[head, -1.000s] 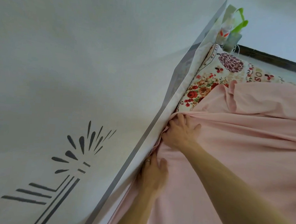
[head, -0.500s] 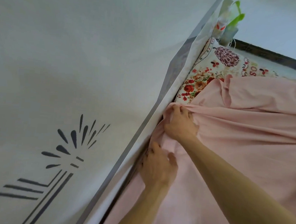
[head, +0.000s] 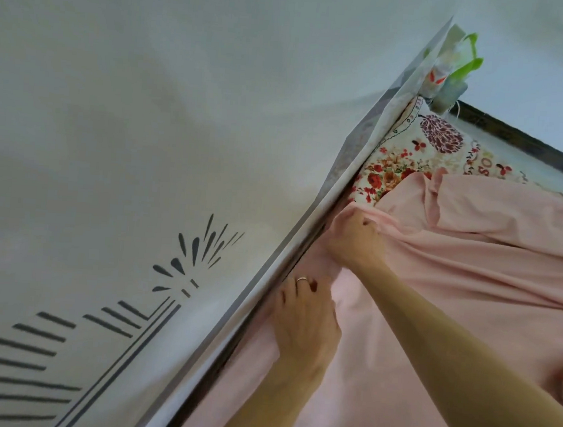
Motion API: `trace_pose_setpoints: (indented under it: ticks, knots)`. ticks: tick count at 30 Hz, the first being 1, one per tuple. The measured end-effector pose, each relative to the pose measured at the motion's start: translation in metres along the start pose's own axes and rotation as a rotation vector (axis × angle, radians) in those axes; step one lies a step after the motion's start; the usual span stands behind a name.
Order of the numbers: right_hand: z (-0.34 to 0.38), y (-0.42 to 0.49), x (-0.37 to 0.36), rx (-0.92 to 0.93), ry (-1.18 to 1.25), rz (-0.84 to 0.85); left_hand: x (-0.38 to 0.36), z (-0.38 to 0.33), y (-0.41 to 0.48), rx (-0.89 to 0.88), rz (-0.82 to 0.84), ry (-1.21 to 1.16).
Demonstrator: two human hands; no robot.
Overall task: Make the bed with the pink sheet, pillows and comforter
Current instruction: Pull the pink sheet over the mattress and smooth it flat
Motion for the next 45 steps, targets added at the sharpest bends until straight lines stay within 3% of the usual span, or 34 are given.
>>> trace_pose_setpoints:
  ticks: [2, 6, 9, 14, 17, 21, 25, 29, 32, 36, 42, 45]
  knots:
    - [-0.004, -0.002, 0.008, 0.004, -0.004, -0.07, -0.003, -0.009, -0.004, -0.036, 0.039, -0.065]
    - [0.0, -0.008, 0.008, 0.027, -0.074, -0.069, -0.013, 0.023, 0.006, 0.262, 0.179, -0.298]
    - [0.0, -0.003, 0.007, 0.021, -0.109, -0.061, -0.013, 0.048, 0.003, 0.322, 0.332, -0.247]
    - [-0.001, 0.0, 0.011, -0.048, -0.026, -0.096, -0.015, 0.082, -0.026, 0.444, 0.45, -0.397]
    - [0.005, -0.003, 0.0, -0.058, 0.064, -0.032, -0.019, 0.099, -0.03, 0.518, 0.422, -0.52]
    - [0.015, -0.009, -0.025, 0.1, 0.068, 0.083, -0.017, 0.109, -0.028, 0.552, 0.244, -0.383]
    - [-0.012, -0.02, -0.028, 0.141, 0.209, 0.01, -0.012, 0.087, -0.02, 0.367, 0.082, -0.146]
    - [-0.065, -0.028, -0.046, 0.096, 0.112, -0.046, -0.025, 0.059, -0.004, 0.053, -0.045, -0.034]
    - [-0.103, -0.024, -0.072, -0.021, 0.001, 0.063, -0.045, 0.03, 0.019, -0.216, -0.004, 0.09]
    - [-0.146, -0.009, -0.091, -0.173, 0.021, 0.238, -0.054, 0.001, 0.066, -0.413, -0.012, 0.207]
    - [-0.151, 0.028, -0.091, -0.171, 0.027, 0.345, -0.041, -0.066, 0.149, -0.532, -0.114, 0.31]
    - [-0.152, 0.035, -0.09, -0.165, 0.032, 0.368, -0.061, -0.091, 0.185, -0.423, 0.026, 0.292]
Point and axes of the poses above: each hand's wrist, its own y-axis towards the middle knuckle, its own x-axis out of the back of the hand, z = x × y, the point moved 8 cm from there along y, towards the middle knuckle, and after that the axes turned 15 degrees about -y, right-handed, at the moved point
